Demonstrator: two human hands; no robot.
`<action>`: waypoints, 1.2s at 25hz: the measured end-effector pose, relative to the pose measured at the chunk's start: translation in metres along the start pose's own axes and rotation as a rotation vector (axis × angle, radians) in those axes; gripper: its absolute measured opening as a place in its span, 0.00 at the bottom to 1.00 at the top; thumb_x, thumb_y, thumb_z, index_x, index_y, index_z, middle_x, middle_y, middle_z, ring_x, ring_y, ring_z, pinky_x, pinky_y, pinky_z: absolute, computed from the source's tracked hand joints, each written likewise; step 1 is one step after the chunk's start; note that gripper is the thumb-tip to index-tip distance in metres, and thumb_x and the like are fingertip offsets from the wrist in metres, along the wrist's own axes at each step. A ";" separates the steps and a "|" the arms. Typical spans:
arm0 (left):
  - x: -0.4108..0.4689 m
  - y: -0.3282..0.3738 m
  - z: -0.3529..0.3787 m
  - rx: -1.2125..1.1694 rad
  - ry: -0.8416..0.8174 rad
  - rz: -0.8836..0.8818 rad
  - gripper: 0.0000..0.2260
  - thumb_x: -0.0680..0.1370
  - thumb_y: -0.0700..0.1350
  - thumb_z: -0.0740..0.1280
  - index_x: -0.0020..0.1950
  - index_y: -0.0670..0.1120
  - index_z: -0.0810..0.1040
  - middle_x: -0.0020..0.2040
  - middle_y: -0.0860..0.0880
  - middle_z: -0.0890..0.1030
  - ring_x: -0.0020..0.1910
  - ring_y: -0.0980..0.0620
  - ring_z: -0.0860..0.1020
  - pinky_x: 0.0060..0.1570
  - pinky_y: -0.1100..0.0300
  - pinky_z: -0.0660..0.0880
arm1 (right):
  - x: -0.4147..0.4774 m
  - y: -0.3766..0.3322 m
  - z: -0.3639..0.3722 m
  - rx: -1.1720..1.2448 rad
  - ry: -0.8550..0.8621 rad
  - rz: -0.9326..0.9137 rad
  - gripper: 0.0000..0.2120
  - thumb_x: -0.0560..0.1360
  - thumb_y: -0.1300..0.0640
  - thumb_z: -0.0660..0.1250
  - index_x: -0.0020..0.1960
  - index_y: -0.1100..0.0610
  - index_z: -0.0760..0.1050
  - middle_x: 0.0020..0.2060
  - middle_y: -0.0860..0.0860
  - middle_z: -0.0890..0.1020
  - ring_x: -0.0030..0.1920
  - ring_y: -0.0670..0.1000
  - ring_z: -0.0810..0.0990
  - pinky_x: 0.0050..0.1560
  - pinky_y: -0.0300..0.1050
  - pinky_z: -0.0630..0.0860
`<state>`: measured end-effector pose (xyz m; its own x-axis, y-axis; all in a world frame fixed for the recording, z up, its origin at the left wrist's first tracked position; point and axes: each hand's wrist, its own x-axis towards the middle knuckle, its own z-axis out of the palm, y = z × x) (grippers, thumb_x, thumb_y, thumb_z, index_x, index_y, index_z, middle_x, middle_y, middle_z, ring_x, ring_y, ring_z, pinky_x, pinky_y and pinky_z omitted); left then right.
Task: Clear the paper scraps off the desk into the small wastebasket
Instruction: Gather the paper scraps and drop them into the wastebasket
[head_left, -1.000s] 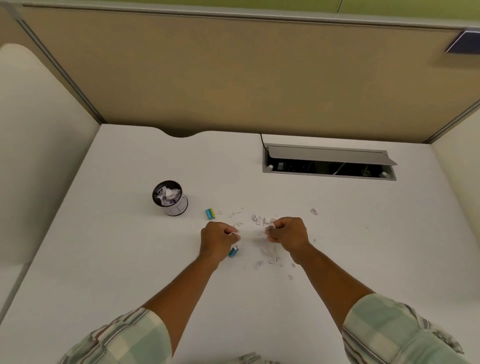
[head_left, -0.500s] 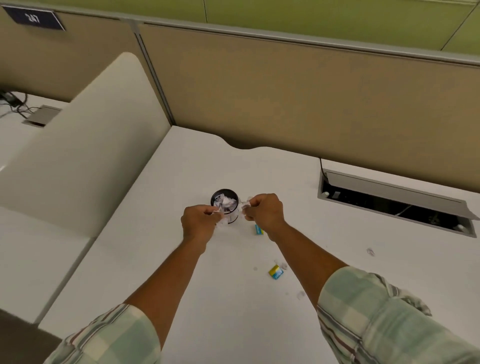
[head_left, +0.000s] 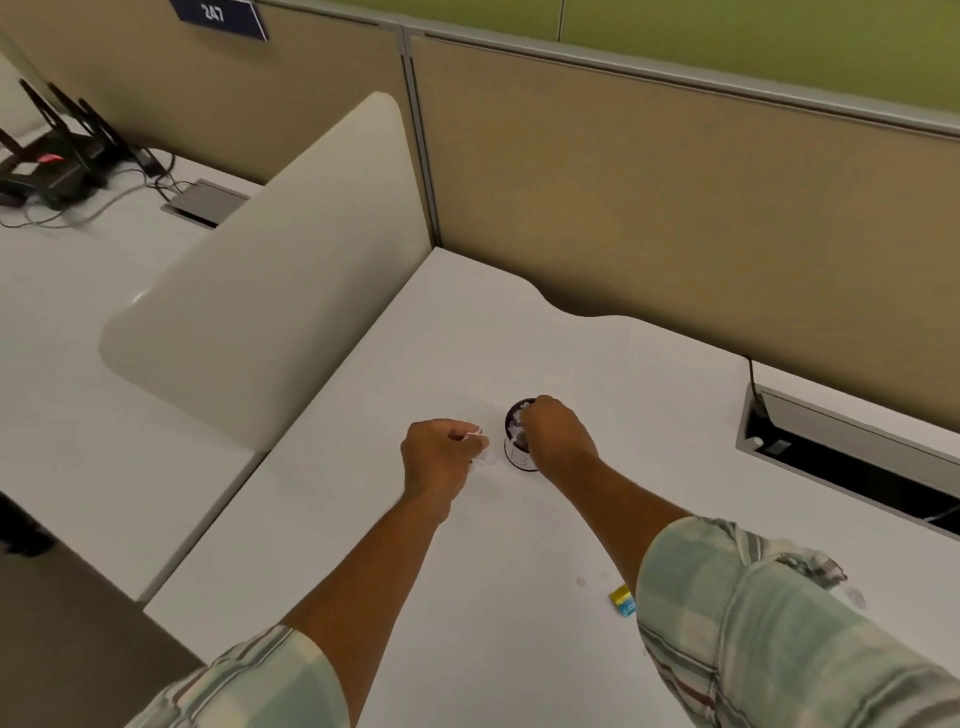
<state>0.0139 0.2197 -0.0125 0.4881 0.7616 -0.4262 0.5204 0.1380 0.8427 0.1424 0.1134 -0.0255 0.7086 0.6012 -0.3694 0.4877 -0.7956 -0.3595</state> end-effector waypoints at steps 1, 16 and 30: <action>0.001 -0.001 -0.001 -0.005 0.002 -0.003 0.06 0.69 0.39 0.79 0.41 0.49 0.88 0.41 0.52 0.87 0.41 0.51 0.86 0.39 0.62 0.82 | 0.001 -0.002 0.002 -0.036 -0.021 -0.016 0.13 0.79 0.57 0.66 0.62 0.60 0.78 0.58 0.58 0.81 0.57 0.60 0.82 0.54 0.46 0.76; 0.006 0.041 0.061 0.219 -0.046 0.202 0.06 0.70 0.39 0.78 0.46 0.43 0.88 0.45 0.47 0.88 0.43 0.50 0.85 0.45 0.61 0.82 | -0.045 0.060 -0.022 0.289 0.266 0.019 0.12 0.75 0.65 0.70 0.56 0.56 0.84 0.53 0.53 0.86 0.50 0.52 0.84 0.49 0.39 0.76; 0.008 0.026 0.103 0.902 -0.280 0.278 0.22 0.83 0.45 0.65 0.76 0.40 0.68 0.74 0.41 0.73 0.73 0.43 0.72 0.72 0.56 0.68 | -0.162 0.158 0.044 0.318 0.235 0.214 0.10 0.79 0.59 0.65 0.57 0.54 0.83 0.51 0.49 0.83 0.50 0.47 0.81 0.53 0.37 0.76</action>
<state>0.1031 0.1641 -0.0275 0.7618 0.5005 -0.4113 0.6448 -0.6467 0.4074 0.0826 -0.1064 -0.0603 0.8912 0.3627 -0.2726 0.1621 -0.8156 -0.5554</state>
